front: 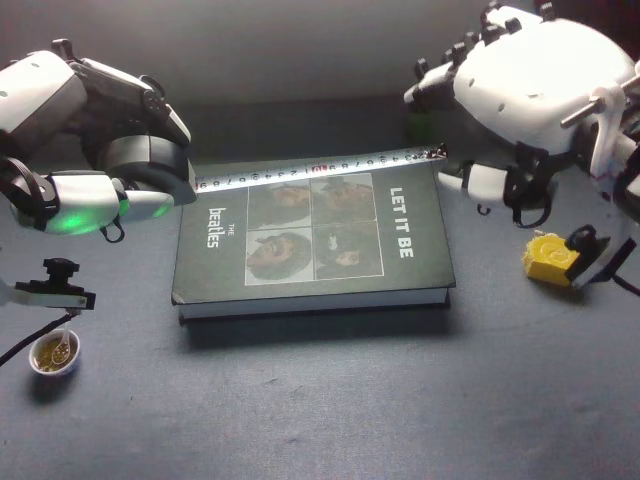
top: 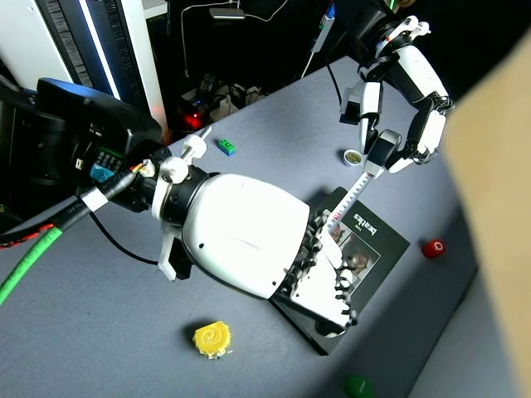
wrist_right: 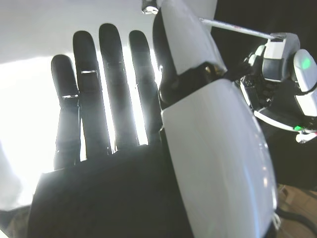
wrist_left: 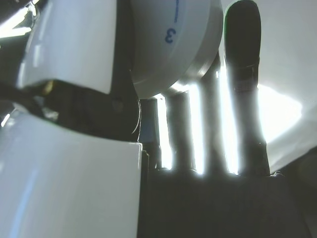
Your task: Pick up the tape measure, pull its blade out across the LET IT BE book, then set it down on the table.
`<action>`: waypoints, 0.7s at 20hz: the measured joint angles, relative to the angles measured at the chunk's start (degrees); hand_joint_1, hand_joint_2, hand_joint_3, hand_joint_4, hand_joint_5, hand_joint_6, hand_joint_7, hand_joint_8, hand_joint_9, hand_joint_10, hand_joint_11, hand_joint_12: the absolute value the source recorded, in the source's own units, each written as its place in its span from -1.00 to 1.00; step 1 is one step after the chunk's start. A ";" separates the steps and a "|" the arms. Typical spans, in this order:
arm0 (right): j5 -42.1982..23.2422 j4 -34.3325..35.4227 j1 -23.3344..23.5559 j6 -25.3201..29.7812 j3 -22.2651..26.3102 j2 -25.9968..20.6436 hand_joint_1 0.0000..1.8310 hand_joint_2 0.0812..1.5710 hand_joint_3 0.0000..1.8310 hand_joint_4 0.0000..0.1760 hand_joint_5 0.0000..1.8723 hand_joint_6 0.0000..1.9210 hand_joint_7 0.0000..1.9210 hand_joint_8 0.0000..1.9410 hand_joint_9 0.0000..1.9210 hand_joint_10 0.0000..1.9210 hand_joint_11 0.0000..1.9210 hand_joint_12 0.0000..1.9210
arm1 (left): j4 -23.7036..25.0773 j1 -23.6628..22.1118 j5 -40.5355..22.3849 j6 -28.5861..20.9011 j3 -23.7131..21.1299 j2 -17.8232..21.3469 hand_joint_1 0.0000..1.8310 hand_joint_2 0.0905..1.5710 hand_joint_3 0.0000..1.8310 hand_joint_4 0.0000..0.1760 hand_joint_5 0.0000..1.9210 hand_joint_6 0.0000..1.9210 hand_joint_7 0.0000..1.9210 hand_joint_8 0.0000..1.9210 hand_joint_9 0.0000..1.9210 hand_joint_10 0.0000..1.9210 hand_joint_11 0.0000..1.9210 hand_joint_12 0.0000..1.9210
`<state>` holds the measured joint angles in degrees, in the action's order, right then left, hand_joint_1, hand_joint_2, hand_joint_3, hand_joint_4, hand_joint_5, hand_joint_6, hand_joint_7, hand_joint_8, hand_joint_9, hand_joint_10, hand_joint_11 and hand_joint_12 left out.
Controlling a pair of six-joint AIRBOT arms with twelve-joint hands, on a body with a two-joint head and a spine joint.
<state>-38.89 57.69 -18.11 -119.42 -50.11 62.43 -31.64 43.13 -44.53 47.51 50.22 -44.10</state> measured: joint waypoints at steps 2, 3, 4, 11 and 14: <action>-0.79 0.22 0.02 -0.35 0.00 0.33 0.08 0.45 -1.00 -1.00 -0.30 -0.97 -0.23 -0.97 -0.40 -0.70 -0.83 0.35 | 0.37 0.00 0.00 -0.02 0.00 0.00 0.52 0.32 -1.00 -1.00 0.10 -0.29 0.18 -0.17 -0.03 0.24 -0.10 0.12; -1.01 0.35 0.02 -0.48 0.00 0.46 0.09 0.45 -1.00 -1.00 -0.30 -0.97 -0.22 -0.97 -0.40 -0.70 -0.83 0.35 | 0.37 0.00 0.00 -0.02 0.00 0.00 0.52 0.32 -1.00 -1.00 0.10 -0.29 0.18 -0.17 -0.03 0.24 -0.10 0.12; -1.03 0.66 0.02 -0.48 0.00 0.52 0.09 0.45 -1.00 -1.00 -0.29 -0.97 -0.21 -0.97 -0.40 -0.69 -0.83 0.35 | 0.35 0.00 0.00 -0.02 0.00 0.00 0.52 0.32 -1.00 -1.00 0.10 -0.29 0.18 -0.17 -0.04 0.24 -0.10 0.12; -1.09 3.37 0.48 -1.01 1.16 0.57 0.11 0.45 -1.00 -1.00 -0.27 -0.97 -0.20 -0.97 -0.38 -0.69 -0.83 0.35 | 0.31 -0.02 0.00 -0.02 0.00 0.00 0.52 0.33 -1.00 -1.00 0.10 -0.29 0.16 -0.14 -0.04 0.25 -0.12 0.13; -1.86 3.52 1.07 -1.27 1.16 0.70 0.12 0.46 -1.00 -1.00 -0.27 -0.97 -0.20 -0.97 -0.38 -0.68 -0.81 0.35 | 0.28 -0.07 -0.02 -0.02 0.00 0.00 0.52 0.33 -1.00 -1.00 0.10 -0.29 0.16 -0.14 -0.04 0.25 -0.12 0.13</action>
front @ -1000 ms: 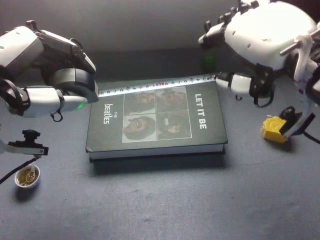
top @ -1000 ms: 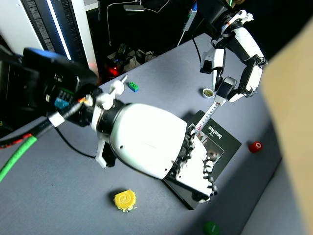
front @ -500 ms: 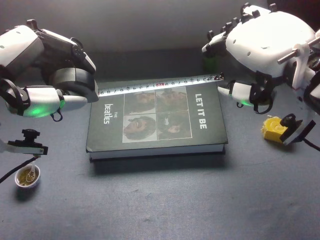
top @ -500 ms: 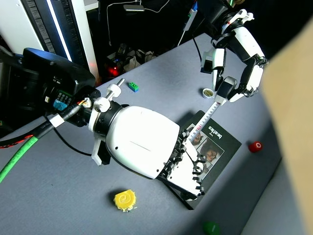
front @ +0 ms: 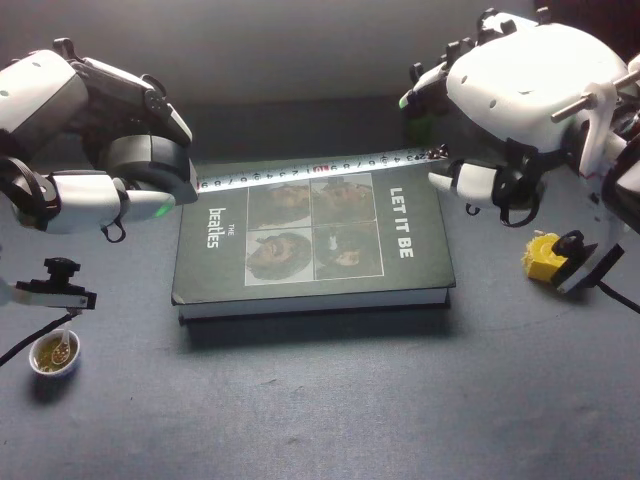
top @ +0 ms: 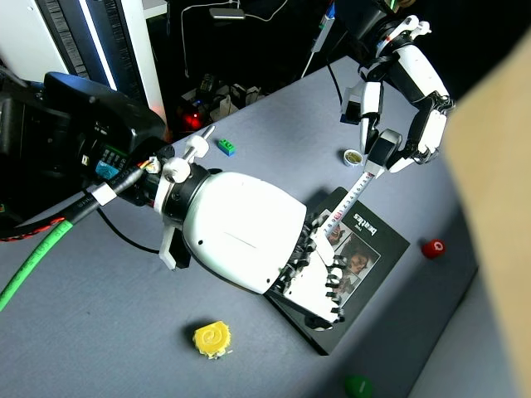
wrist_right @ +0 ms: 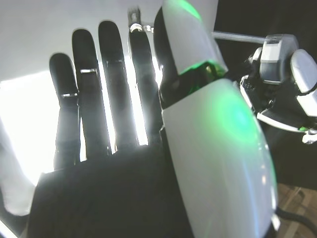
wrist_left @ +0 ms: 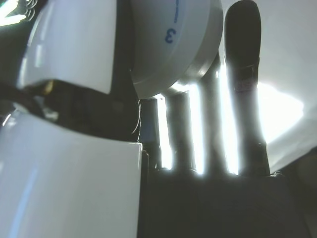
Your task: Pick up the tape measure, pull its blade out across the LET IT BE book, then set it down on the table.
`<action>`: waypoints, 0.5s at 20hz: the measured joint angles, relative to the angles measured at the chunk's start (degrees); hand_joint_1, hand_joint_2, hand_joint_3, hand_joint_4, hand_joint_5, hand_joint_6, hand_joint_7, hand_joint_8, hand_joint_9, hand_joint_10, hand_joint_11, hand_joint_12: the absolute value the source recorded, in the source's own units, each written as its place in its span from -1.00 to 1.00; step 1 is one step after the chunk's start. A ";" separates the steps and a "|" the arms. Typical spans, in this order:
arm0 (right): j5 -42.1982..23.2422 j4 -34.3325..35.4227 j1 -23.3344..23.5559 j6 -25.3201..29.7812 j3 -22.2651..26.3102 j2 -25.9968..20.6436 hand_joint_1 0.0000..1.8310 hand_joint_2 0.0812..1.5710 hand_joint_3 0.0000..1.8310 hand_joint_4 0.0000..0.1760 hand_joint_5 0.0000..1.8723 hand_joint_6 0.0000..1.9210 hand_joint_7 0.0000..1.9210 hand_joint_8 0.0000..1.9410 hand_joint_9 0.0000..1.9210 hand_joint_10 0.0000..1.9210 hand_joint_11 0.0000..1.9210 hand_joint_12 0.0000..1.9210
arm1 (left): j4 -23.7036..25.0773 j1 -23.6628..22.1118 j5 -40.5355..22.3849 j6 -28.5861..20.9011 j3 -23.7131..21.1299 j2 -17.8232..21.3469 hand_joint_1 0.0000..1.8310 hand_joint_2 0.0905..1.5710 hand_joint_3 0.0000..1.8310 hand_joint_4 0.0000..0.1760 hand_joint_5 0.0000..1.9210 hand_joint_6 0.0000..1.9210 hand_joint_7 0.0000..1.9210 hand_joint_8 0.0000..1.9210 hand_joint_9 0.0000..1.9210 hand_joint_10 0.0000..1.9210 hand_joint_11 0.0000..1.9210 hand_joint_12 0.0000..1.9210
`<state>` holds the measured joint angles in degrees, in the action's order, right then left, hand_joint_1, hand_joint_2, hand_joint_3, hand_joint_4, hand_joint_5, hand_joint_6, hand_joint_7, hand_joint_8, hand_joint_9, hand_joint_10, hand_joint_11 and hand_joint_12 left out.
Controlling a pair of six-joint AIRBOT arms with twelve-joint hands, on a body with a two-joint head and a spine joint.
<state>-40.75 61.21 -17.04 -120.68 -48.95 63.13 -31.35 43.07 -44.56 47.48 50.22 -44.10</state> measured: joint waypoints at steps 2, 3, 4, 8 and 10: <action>-0.15 0.24 0.00 -0.04 0.00 0.11 0.11 0.46 -1.00 -1.00 -0.27 -0.97 -0.20 -0.97 -0.39 -0.69 -0.83 0.34 | 0.00 -0.02 0.00 0.00 0.00 0.00 0.52 0.32 -1.00 -1.00 0.11 -0.30 0.17 -0.16 -0.04 0.24 -0.12 0.12; -0.15 0.28 0.00 -0.04 0.00 0.17 0.11 0.46 -1.00 -1.00 -0.27 -0.97 -0.20 -0.97 -0.39 -0.69 -0.83 0.34 | 0.00 -0.02 0.00 0.02 0.00 0.00 0.52 0.32 -1.00 -1.00 0.11 -0.31 0.17 -0.16 -0.04 0.24 -0.12 0.12; -0.15 0.46 0.00 -0.04 0.00 0.22 0.11 0.46 -1.00 -1.00 -0.27 -0.97 -0.20 -0.97 -0.39 -0.69 -0.84 0.34 | 0.00 -0.02 0.00 0.00 0.00 0.00 0.52 0.32 -1.00 -1.00 0.11 -0.31 0.18 -0.16 -0.05 0.24 -0.11 0.11; -0.15 0.66 0.00 -0.04 0.00 0.22 0.10 0.45 -1.00 -1.00 -0.28 -0.98 -0.20 -0.98 -0.39 -0.69 -0.84 0.35 | -0.13 -0.04 0.00 0.00 -0.02 0.00 0.52 0.32 -1.00 -1.00 0.12 -0.32 0.17 -0.15 -0.05 0.25 -0.12 0.11; -0.15 0.74 0.00 -0.04 0.00 0.28 0.10 0.45 -1.00 -1.00 -0.27 -0.98 -0.20 -0.98 -0.39 -0.69 -0.83 0.35 | -0.15 -0.04 0.00 0.00 -0.02 0.00 0.52 0.32 -1.00 -1.00 0.14 -0.36 0.16 -0.14 -0.04 0.25 -0.10 0.08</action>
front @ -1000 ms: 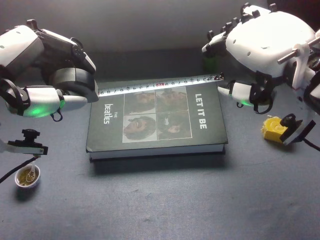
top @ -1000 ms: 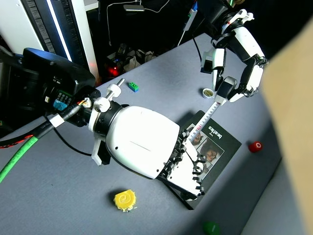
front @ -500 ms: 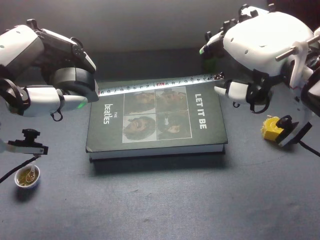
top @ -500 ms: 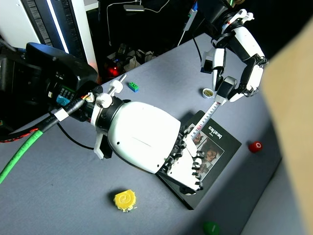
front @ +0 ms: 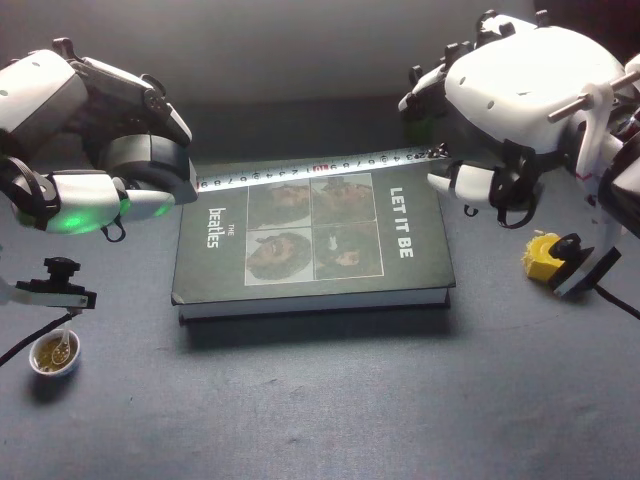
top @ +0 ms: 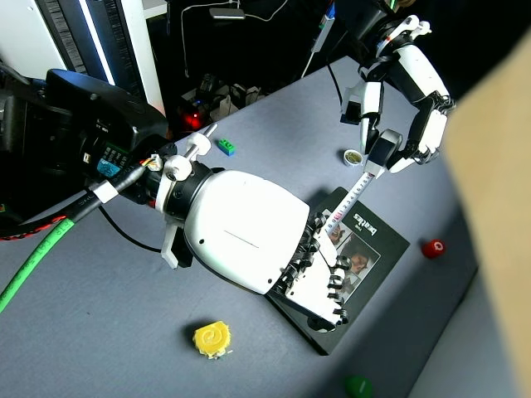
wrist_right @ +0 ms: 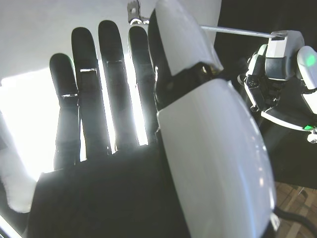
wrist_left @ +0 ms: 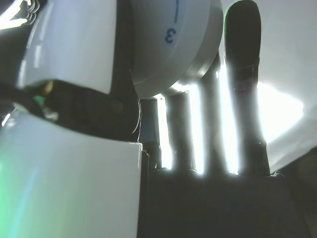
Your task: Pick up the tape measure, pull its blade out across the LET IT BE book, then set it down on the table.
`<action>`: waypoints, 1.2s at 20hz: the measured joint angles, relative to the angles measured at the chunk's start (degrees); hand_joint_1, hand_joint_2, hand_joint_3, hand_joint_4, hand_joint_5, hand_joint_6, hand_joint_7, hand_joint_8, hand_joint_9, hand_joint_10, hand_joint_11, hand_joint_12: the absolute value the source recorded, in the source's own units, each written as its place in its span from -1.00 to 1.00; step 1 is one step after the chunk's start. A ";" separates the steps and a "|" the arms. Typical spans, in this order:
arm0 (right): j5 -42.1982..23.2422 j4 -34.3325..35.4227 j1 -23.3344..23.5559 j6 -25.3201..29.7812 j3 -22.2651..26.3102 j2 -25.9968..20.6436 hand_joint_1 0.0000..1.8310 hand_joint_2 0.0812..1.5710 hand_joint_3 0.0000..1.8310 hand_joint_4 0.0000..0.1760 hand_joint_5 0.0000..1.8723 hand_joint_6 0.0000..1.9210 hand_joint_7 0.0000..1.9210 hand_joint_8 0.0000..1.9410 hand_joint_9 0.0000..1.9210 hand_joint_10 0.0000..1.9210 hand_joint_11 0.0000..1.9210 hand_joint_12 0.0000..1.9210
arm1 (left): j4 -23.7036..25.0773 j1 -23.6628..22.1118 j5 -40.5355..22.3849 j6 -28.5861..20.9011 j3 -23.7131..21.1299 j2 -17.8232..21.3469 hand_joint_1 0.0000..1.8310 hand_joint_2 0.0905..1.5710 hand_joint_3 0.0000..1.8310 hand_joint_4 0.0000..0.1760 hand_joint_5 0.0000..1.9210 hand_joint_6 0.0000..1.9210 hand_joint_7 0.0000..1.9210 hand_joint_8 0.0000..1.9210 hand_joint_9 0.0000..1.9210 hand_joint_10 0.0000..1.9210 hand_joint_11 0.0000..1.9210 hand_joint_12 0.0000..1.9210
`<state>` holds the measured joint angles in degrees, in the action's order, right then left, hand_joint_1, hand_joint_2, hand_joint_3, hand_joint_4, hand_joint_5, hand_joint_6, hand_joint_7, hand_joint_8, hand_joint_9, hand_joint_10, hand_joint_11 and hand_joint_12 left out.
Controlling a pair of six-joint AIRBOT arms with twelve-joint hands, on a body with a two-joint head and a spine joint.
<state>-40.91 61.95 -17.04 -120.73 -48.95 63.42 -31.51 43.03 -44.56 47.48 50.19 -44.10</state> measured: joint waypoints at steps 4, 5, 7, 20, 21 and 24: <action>-0.02 0.20 0.00 0.00 0.00 0.17 0.10 0.45 -1.00 -1.00 -0.27 -0.98 -0.19 -0.98 -0.39 -0.68 -0.83 0.35 | 0.00 0.00 0.00 0.02 0.00 0.00 0.51 0.34 -1.00 -1.00 0.06 -0.27 0.16 -0.11 -0.06 0.28 -0.13 0.08; 0.00 0.22 0.00 0.00 0.00 0.17 0.10 0.45 -1.00 -1.00 -0.25 -0.97 -0.19 -0.97 -0.38 -0.68 -0.83 0.35 | 0.02 0.00 -0.02 0.00 -0.04 0.00 0.51 0.34 -1.00 -1.00 0.08 -0.29 0.16 -0.11 -0.06 0.27 -0.12 0.08; 0.00 0.22 0.00 0.00 0.00 0.17 0.10 0.45 -1.00 -1.00 -0.26 -0.97 -0.18 -0.97 -0.38 -0.67 -0.83 0.35 | -0.02 0.00 -0.02 0.02 -0.04 0.00 0.52 0.33 -1.00 -1.00 0.09 -0.30 0.15 -0.11 -0.05 0.27 -0.11 0.08; 0.00 0.22 0.00 0.00 0.00 0.15 0.11 0.46 -1.00 -1.00 -0.26 -0.98 -0.18 -0.98 -0.39 -0.67 -0.82 0.36 | 0.00 0.00 -0.02 0.02 -0.04 0.00 0.52 0.33 -1.00 -1.00 0.09 -0.30 0.15 -0.11 -0.03 0.26 -0.11 0.07; 0.00 0.22 0.00 0.02 -0.02 0.17 0.11 0.45 -1.00 -1.00 -0.26 -0.98 -0.18 -0.98 -0.39 -0.67 -0.82 0.36 | 0.02 0.00 -0.02 0.00 -0.04 0.00 0.52 0.33 -1.00 -1.00 0.09 -0.30 0.15 -0.11 -0.04 0.26 -0.12 0.07; -0.02 0.22 0.00 0.02 -0.02 0.17 0.18 0.52 -0.99 -1.00 -0.18 0.08 -0.01 -0.91 -0.28 -0.55 -0.69 0.39 | 0.02 0.00 -0.02 0.00 -0.04 0.00 0.52 0.33 -1.00 -1.00 0.09 -0.30 0.16 -0.12 -0.05 0.26 -0.12 0.07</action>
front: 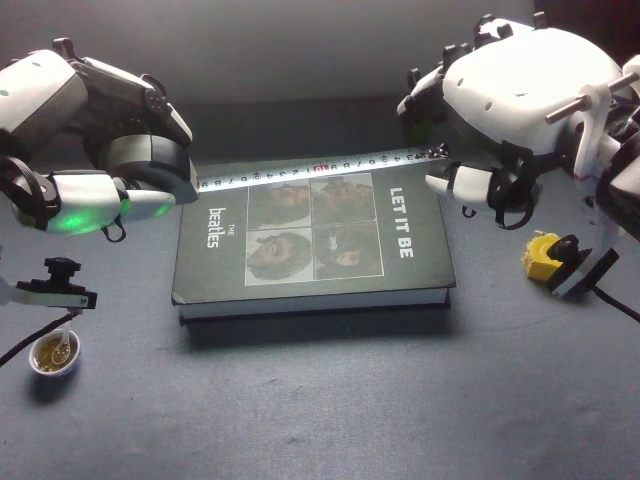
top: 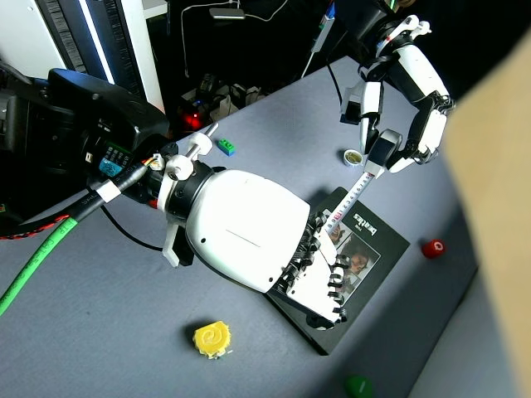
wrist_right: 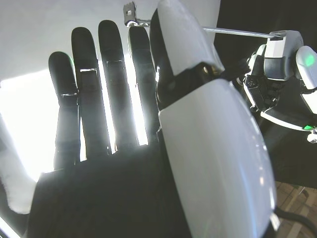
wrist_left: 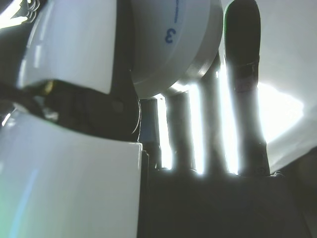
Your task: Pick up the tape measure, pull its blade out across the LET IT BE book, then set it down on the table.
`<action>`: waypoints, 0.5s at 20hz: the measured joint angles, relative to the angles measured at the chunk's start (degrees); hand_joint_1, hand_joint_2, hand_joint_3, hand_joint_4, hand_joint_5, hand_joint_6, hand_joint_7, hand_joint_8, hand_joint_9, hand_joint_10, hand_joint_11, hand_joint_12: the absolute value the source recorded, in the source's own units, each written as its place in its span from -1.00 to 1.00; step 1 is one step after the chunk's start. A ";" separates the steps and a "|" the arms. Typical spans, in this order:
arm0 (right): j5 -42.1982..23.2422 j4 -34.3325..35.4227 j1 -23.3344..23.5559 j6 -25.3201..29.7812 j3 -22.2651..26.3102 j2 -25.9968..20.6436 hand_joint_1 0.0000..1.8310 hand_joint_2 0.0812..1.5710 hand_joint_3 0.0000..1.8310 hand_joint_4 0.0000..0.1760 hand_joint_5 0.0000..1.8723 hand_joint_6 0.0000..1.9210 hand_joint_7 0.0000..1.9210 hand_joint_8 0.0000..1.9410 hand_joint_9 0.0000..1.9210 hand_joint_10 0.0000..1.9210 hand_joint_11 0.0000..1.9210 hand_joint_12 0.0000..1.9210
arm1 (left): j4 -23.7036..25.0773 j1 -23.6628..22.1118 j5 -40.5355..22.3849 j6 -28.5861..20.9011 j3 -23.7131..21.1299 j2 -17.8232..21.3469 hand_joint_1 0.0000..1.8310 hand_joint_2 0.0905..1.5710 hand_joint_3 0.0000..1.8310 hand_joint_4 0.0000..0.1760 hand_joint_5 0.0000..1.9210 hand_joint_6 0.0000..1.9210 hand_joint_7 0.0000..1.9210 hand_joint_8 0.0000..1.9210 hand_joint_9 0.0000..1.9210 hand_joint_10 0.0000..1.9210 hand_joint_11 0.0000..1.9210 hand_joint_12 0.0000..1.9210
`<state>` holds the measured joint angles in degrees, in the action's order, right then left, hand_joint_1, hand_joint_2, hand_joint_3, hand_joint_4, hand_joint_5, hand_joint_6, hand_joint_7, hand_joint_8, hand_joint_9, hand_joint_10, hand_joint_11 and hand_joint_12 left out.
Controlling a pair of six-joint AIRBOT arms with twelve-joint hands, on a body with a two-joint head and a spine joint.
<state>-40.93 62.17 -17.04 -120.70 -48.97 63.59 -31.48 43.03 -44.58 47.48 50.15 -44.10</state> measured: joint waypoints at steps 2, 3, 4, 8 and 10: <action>0.02 0.00 0.00 0.02 0.00 0.00 0.27 0.52 -1.00 -1.00 -0.25 0.44 -0.06 0.12 -0.23 -0.22 -0.60 0.50 | 0.00 0.00 0.00 0.02 0.00 0.00 0.52 0.33 -1.00 -1.00 0.09 -0.30 0.16 -0.12 -0.05 0.26 -0.11 0.08; 0.02 0.00 0.00 0.00 0.00 -0.02 0.28 0.52 -1.00 -1.00 -0.21 0.46 -0.08 0.14 -0.23 -0.17 -0.57 0.51 | 0.04 0.00 0.00 0.00 0.00 0.00 0.52 0.33 -1.00 -1.00 0.09 -0.30 0.16 -0.12 -0.05 0.26 -0.10 0.08; 0.00 0.00 0.02 0.00 0.00 -0.02 0.28 0.51 -1.00 -1.00 -0.20 0.47 -0.09 0.13 -0.24 -0.16 -0.54 0.52 | 0.04 0.00 0.00 0.00 0.00 0.00 0.52 0.33 -1.00 -1.00 0.09 -0.30 0.16 -0.12 -0.05 0.26 -0.10 0.08; -0.02 0.00 0.02 0.02 0.00 -0.02 0.29 0.50 -1.00 -1.00 -0.17 0.45 -0.08 0.10 -0.22 -0.15 -0.51 0.52 | 0.00 0.00 0.00 0.04 0.00 0.00 0.52 0.33 -1.00 -1.00 0.12 -0.32 0.16 -0.13 -0.04 0.25 -0.10 0.11; -0.02 0.00 0.02 0.02 0.00 -0.02 0.29 0.50 -1.00 -1.00 -0.18 0.44 -0.06 0.10 -0.21 -0.14 -0.50 0.53 | 0.00 0.00 0.00 0.04 0.00 0.00 0.52 0.33 -1.00 -1.00 0.12 -0.32 0.16 -0.13 -0.04 0.25 -0.11 0.11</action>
<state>-40.95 62.17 -17.02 -120.68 -48.97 63.57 -31.48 43.03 -44.58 47.53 50.15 -44.10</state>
